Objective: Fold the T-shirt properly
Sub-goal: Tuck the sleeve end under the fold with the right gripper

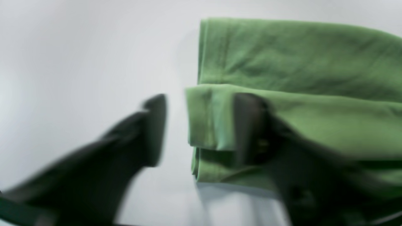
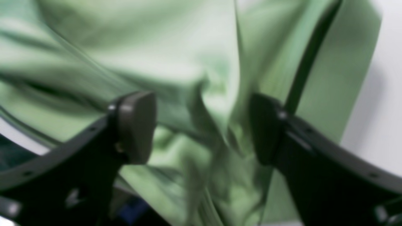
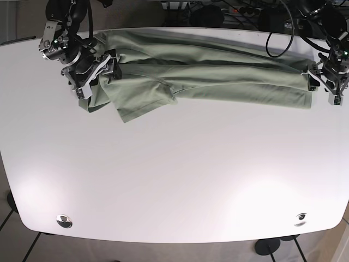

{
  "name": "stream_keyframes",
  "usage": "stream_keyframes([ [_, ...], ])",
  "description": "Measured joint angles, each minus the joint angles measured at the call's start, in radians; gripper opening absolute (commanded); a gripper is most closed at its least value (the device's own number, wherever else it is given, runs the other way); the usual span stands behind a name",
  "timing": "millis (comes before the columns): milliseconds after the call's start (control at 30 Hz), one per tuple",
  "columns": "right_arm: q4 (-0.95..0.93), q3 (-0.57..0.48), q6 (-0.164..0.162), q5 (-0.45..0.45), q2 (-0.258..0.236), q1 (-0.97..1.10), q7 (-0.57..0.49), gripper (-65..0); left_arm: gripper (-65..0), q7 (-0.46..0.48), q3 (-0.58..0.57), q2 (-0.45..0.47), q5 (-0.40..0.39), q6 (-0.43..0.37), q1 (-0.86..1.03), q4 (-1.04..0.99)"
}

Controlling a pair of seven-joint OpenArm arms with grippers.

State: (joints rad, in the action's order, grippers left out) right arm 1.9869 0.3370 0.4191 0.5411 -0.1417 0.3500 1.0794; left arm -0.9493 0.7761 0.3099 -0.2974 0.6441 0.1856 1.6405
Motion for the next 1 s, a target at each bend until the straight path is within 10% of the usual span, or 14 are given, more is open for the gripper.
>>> stream_keyframes([
  [633, -0.515, -0.28, 0.0, -0.141, -0.005, -0.401, -0.138, -17.1, -28.5, 0.005, -0.121, 0.01, -0.003, -0.003, -0.035, -0.127],
  [700, -0.513, -0.308, 0.004, -0.13, 0.014, -0.391, -0.153, -25.2, -28.5, 0.007, -0.117, 0.023, 0.0, -0.003, -0.034, -0.145],
  [833, -0.517, -0.305, -0.001, -0.125, 0.044, -0.374, -0.16, -63.7, -28.5, 0.045, -0.117, 0.023, 0.0, -0.003, -0.029, -0.155],
  [1000, -0.302, -0.305, -0.011, -0.153, 0.045, -0.296, -0.113, -63.3, -28.5, 0.179, -0.11, 0.032, 0.05, 0.003, -0.04, -0.272],
])
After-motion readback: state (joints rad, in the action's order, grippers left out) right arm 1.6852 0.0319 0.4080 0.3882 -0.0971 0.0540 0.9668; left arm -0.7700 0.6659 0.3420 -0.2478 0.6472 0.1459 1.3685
